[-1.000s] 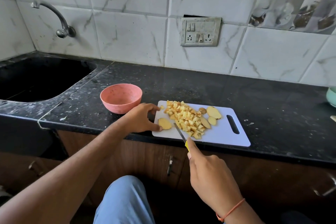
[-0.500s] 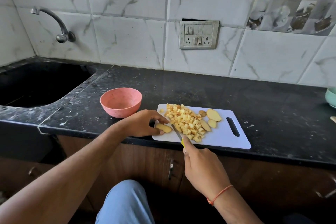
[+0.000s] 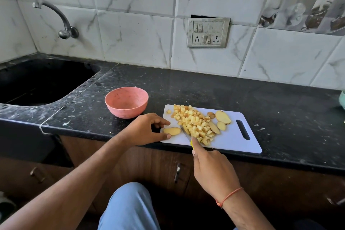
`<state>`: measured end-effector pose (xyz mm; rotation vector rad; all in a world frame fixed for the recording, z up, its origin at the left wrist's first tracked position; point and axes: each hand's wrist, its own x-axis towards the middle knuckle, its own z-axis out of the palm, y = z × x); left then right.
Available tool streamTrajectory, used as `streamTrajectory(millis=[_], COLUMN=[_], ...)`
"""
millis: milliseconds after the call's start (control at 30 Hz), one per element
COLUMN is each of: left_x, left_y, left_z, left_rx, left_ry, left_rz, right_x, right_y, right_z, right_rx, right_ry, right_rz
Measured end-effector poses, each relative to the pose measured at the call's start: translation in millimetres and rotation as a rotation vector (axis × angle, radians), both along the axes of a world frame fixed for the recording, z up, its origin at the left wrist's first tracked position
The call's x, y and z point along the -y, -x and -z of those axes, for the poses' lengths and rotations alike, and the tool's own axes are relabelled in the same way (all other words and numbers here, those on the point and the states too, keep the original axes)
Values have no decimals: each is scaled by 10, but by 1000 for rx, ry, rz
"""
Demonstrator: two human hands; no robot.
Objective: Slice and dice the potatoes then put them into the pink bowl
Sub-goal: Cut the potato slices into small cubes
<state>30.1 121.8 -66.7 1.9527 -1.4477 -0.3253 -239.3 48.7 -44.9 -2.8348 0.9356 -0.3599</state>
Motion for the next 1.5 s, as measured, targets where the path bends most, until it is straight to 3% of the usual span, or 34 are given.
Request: streamTrajectory(millis=[267,567,1000,1333,1500], left_x=[4,69,86,87,70], left_y=[-19,141,159,176,168], left_z=[37,122,87,100,84], left_rx=[-70,-48,-90,-81,-124], left_ry=[34,115,67,82,72], left_rz=[1,-157,-173,-198,-186], right_x=[33,20,31,-72,-32], right_y=[-128,-127,-444,122,124], right_z=[87,61,67,36,3], right_rx=[32,97,-4,-61,9], right_ry=[-9,-38,-15,13,-32], right_rz=[-40,-26,-49,-48,2])
